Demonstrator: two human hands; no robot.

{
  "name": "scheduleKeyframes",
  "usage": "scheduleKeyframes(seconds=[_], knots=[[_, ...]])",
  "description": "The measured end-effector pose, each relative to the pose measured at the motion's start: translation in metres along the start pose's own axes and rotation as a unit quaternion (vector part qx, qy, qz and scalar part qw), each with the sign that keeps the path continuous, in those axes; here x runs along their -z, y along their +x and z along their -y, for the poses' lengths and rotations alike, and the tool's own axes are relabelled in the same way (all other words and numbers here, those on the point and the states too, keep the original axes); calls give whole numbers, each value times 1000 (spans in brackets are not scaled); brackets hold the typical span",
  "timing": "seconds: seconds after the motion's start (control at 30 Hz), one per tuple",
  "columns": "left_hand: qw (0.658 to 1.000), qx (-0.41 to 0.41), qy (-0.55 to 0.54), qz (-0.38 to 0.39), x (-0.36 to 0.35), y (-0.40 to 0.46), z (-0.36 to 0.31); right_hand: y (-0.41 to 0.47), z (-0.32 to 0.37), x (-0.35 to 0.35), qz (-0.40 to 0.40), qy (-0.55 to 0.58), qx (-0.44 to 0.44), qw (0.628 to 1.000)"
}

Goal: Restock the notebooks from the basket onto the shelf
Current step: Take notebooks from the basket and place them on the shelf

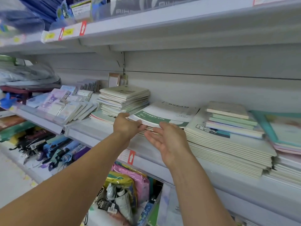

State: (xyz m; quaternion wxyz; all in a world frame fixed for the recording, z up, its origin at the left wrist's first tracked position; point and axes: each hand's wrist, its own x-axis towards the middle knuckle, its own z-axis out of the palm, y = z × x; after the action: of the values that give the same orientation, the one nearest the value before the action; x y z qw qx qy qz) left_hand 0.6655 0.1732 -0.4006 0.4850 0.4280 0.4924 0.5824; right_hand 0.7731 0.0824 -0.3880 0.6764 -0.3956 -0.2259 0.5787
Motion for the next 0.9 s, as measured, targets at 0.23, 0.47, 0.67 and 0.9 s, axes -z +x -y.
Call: scheduleKeyframes(seconds=[0.23,0.47,0.67,0.9], knots=[[990,-67,118,-48,-1,7,4,11,-4,4,20,-32,13,999],[981,-149,120,35,19,-22,-9,-6,-13,-5,55,-144,156,976],[982,-100,155,-30,149,-74,65,-38,-106,-27,145,-225,204,942],[913,295,259,-115,338,-194,282,-93,-349,70,317,-569,-251,716]])
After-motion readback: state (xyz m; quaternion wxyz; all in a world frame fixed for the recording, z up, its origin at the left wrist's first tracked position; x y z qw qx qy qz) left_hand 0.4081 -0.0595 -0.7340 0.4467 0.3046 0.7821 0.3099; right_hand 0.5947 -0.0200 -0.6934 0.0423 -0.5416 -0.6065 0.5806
